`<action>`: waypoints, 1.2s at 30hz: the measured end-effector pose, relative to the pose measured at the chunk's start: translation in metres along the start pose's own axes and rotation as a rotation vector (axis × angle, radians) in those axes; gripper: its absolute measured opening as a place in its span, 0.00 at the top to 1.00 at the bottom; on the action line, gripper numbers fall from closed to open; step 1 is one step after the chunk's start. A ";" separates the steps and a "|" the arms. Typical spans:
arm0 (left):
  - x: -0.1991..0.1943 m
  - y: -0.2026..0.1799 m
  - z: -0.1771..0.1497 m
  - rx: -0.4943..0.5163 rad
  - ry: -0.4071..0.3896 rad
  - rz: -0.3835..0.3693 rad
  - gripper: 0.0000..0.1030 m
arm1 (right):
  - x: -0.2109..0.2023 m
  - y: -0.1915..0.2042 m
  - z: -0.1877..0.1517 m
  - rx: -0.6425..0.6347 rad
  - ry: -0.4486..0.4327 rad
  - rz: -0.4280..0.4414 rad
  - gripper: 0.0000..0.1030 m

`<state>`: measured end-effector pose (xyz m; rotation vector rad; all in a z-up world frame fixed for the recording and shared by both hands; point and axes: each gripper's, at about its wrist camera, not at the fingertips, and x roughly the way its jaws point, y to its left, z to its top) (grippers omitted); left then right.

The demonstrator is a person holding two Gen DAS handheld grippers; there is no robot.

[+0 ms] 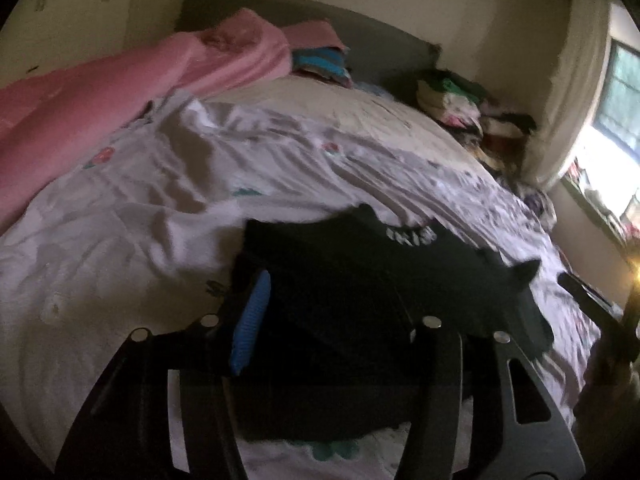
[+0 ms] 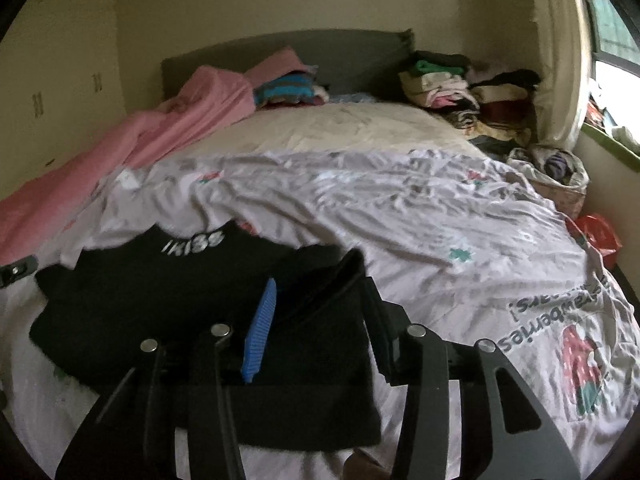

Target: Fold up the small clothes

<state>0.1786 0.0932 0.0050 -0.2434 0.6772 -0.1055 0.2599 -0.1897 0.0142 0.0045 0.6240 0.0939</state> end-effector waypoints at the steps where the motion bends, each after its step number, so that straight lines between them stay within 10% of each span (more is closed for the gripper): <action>1: 0.001 -0.007 -0.004 0.024 0.011 -0.006 0.58 | 0.000 0.003 -0.002 -0.010 0.007 0.004 0.68; 8: 0.025 -0.025 -0.035 0.072 0.121 -0.023 0.82 | 0.004 0.025 -0.021 -0.069 0.069 0.048 0.73; 25: 0.061 -0.011 -0.035 0.125 0.143 0.100 0.82 | 0.084 0.038 -0.025 -0.119 0.229 0.019 0.74; 36: 0.074 0.015 0.017 0.010 0.066 0.120 0.57 | 0.124 0.040 0.021 -0.107 0.195 0.035 0.74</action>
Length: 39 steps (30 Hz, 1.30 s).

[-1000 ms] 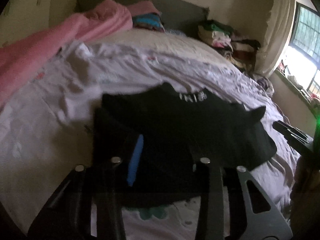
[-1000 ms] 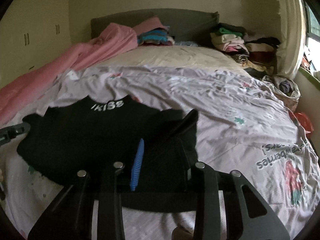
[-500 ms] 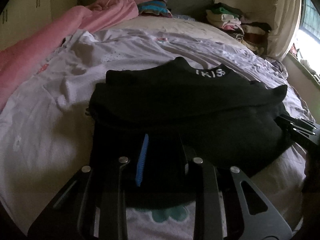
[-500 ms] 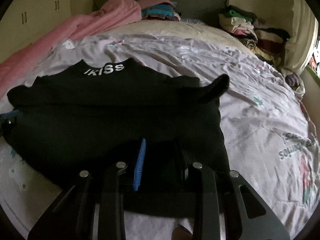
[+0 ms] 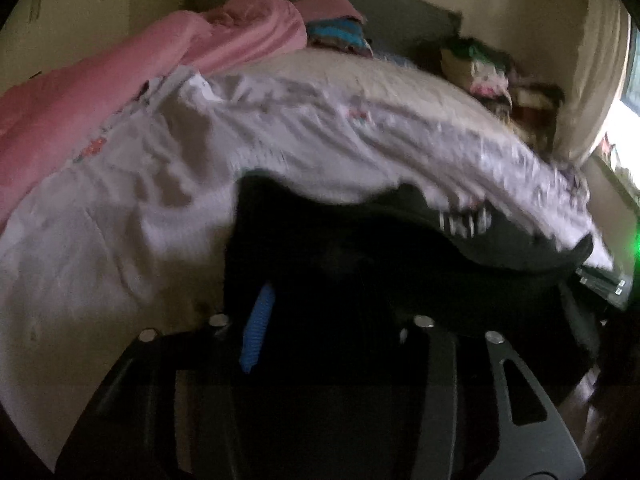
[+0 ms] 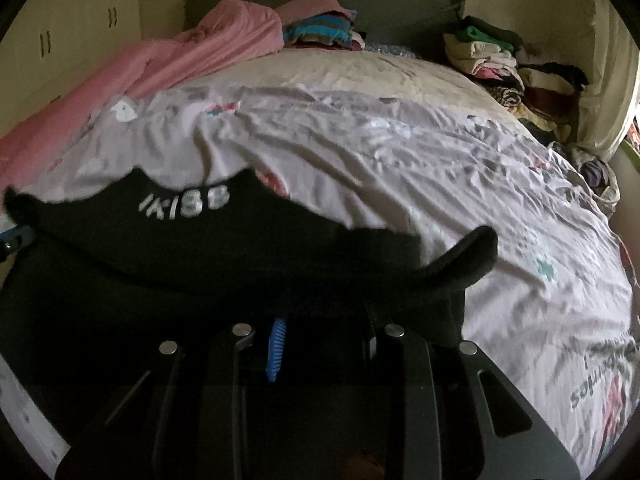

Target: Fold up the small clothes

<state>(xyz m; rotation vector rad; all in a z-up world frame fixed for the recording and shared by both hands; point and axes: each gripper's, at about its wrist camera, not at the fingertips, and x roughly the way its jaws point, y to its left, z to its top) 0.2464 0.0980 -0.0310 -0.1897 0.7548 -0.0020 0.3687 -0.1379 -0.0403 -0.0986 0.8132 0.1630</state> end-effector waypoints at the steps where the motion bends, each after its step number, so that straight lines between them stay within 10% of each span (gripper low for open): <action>1: -0.003 0.004 0.007 -0.012 -0.025 0.011 0.55 | 0.001 -0.001 0.004 0.007 -0.007 0.001 0.74; 9: -0.004 0.042 0.016 -0.118 -0.054 -0.008 0.50 | -0.014 -0.028 0.025 0.076 -0.090 -0.035 0.71; 12: 0.007 0.052 0.011 -0.140 -0.016 -0.018 0.47 | -0.011 -0.041 0.020 0.079 -0.059 -0.084 0.53; 17: 0.021 0.054 0.005 -0.168 0.047 -0.093 0.56 | 0.010 -0.059 0.006 0.132 0.056 -0.071 0.53; 20: 0.023 0.044 0.003 -0.118 0.052 -0.088 0.90 | 0.016 -0.068 0.000 0.194 0.068 -0.017 0.65; 22: 0.020 0.040 0.002 -0.086 0.034 -0.069 0.96 | 0.015 -0.068 -0.002 0.214 0.058 0.018 0.90; 31: -0.033 0.045 0.012 -0.078 -0.096 -0.080 0.97 | -0.037 -0.057 0.013 0.171 -0.137 -0.009 0.92; 39: 0.010 0.054 -0.001 -0.073 -0.004 -0.001 0.97 | 0.001 -0.050 0.005 0.135 -0.052 -0.133 0.92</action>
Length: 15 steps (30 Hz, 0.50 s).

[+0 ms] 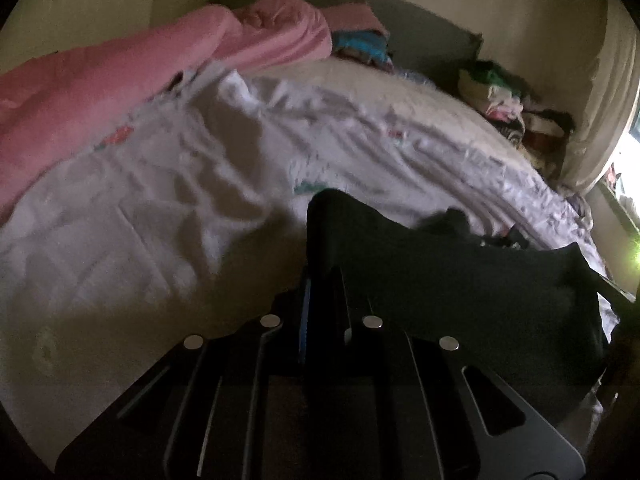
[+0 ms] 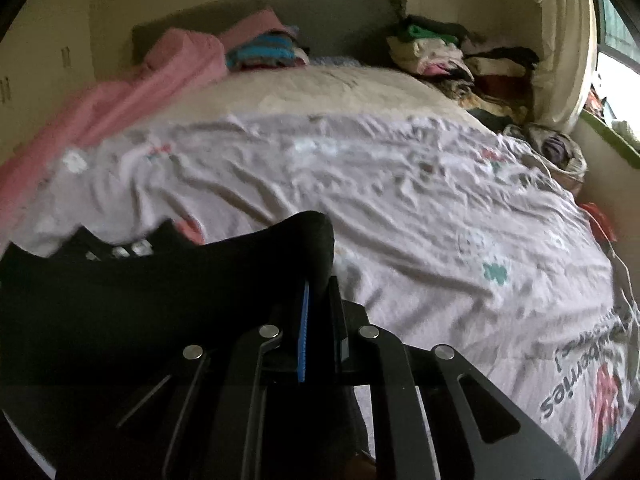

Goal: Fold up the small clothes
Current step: 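Smooth the folded shirt flat with both grippers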

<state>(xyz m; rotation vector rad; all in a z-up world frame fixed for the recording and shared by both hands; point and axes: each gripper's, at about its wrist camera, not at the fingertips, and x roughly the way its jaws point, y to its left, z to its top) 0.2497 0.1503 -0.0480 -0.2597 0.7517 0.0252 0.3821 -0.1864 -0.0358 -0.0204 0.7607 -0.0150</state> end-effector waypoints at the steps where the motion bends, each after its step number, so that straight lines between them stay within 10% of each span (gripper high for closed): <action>1: 0.002 0.000 -0.001 0.004 0.006 0.003 0.97 | 0.003 0.000 -0.003 0.001 0.005 -0.010 0.92; 15: -0.030 -0.021 -0.012 0.058 -0.023 0.035 0.64 | -0.042 0.015 -0.028 -0.050 -0.047 0.010 0.63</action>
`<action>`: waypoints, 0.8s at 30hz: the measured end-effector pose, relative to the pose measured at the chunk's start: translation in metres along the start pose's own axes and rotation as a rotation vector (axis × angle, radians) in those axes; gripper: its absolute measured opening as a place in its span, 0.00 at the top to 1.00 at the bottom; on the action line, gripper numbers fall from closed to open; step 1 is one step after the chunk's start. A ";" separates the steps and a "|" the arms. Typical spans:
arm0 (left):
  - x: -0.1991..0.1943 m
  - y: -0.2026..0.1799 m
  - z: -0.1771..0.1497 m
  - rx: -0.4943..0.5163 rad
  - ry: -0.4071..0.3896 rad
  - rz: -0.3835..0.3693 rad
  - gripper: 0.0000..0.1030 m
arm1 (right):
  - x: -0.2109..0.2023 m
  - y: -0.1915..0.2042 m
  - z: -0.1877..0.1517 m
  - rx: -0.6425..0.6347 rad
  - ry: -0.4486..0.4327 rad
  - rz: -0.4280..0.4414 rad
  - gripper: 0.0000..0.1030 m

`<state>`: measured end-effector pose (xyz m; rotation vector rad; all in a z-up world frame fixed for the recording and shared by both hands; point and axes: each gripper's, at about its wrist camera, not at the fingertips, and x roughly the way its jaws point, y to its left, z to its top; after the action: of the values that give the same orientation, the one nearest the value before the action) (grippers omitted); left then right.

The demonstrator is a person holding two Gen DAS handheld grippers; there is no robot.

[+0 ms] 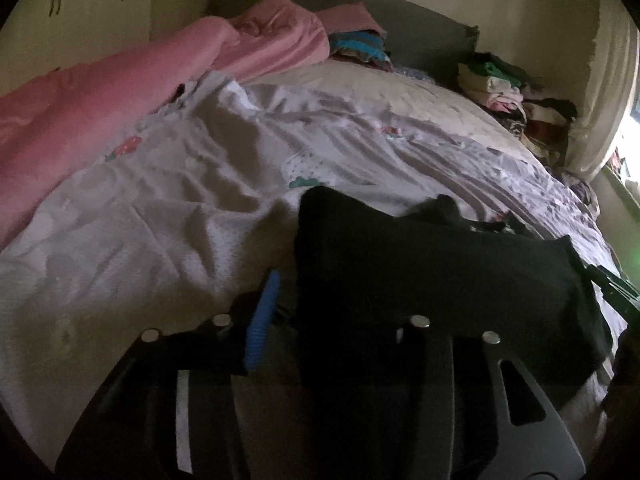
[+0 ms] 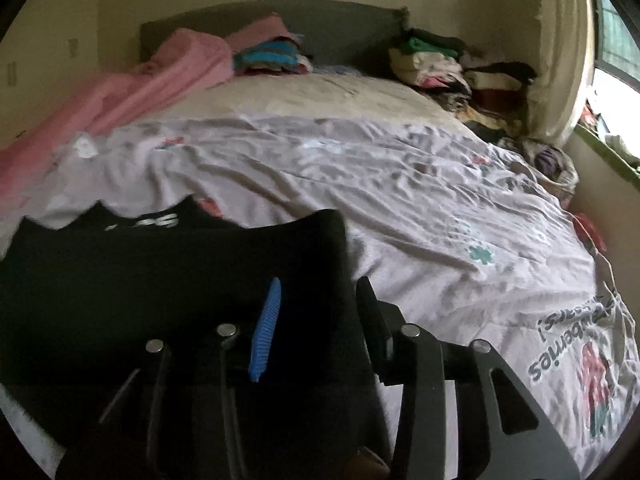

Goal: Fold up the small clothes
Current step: 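Smooth the folded shirt flat with both grippers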

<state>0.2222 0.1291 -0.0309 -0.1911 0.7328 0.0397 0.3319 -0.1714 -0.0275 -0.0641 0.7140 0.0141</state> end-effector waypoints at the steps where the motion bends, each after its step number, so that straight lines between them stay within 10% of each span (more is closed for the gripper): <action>1: -0.004 -0.005 -0.002 0.008 0.001 -0.009 0.62 | -0.005 0.003 -0.002 -0.005 0.001 0.016 0.63; 11: -0.014 -0.045 -0.032 0.087 0.080 -0.065 0.50 | -0.034 0.042 -0.038 -0.102 0.110 0.171 0.60; 24: -0.015 -0.045 -0.060 0.104 0.125 -0.039 0.50 | -0.044 0.034 -0.064 -0.057 0.168 0.149 0.50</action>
<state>0.1758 0.0745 -0.0568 -0.1094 0.8535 -0.0478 0.2553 -0.1408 -0.0491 -0.0674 0.8853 0.1740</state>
